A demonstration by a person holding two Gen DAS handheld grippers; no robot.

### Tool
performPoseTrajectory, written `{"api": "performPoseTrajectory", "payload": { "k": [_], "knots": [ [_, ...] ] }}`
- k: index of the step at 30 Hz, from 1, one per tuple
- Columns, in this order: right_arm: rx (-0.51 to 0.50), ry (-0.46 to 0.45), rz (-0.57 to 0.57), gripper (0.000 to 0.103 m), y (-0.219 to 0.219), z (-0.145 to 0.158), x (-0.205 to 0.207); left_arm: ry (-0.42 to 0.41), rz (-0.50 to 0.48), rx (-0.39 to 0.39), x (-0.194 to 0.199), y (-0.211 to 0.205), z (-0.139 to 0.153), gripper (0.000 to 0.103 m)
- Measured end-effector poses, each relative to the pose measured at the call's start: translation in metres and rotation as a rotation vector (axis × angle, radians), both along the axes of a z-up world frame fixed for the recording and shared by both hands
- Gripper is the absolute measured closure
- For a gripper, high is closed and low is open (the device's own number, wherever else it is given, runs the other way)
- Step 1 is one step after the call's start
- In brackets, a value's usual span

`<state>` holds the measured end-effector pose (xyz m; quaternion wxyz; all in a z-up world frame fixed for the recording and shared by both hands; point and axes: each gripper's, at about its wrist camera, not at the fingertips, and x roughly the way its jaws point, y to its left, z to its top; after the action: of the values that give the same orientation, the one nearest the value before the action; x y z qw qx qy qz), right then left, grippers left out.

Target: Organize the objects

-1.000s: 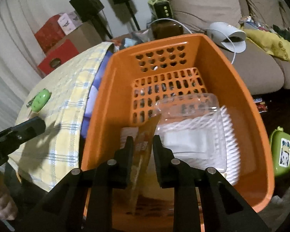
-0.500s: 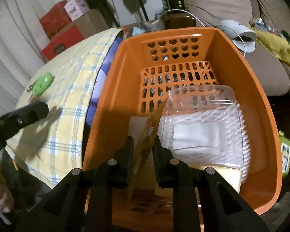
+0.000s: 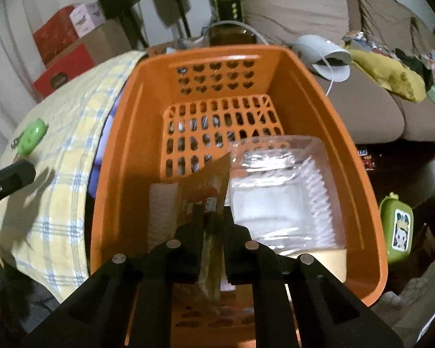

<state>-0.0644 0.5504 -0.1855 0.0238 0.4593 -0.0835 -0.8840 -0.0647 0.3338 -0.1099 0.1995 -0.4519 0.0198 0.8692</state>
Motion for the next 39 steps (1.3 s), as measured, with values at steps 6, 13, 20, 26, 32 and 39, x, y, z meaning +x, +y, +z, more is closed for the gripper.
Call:
{"api": "performPoseTrajectory", "payload": {
  "k": [6,13,20,26,32,39],
  "knots": [
    [-0.079,0.027,-0.052,0.09,0.014,0.006,0.003,0.04,0.03,0.005,-0.01,-0.027,0.015,0.078],
    [-0.083,0.045,-0.081,0.088,0.02,0.013,0.008,0.118,0.108,-0.051,-0.027,-0.107,0.038,0.047],
    [-0.023,0.104,-0.089,0.053,0.017,0.025,0.015,0.148,0.194,-0.033,-0.039,-0.194,0.063,0.02],
    [-0.006,0.097,-0.122,0.052,0.029,0.019,0.018,0.002,0.013,-0.081,-0.041,-0.2,0.033,0.018],
    [-0.029,0.134,-0.248,0.048,0.032,0.034,0.042,-0.029,-0.062,-0.119,-0.036,-0.187,-0.015,0.011],
    [-0.018,0.179,-0.201,0.044,-0.024,0.073,0.052,-0.02,-0.052,-0.191,-0.039,-0.169,-0.039,0.016]
  ]
}}
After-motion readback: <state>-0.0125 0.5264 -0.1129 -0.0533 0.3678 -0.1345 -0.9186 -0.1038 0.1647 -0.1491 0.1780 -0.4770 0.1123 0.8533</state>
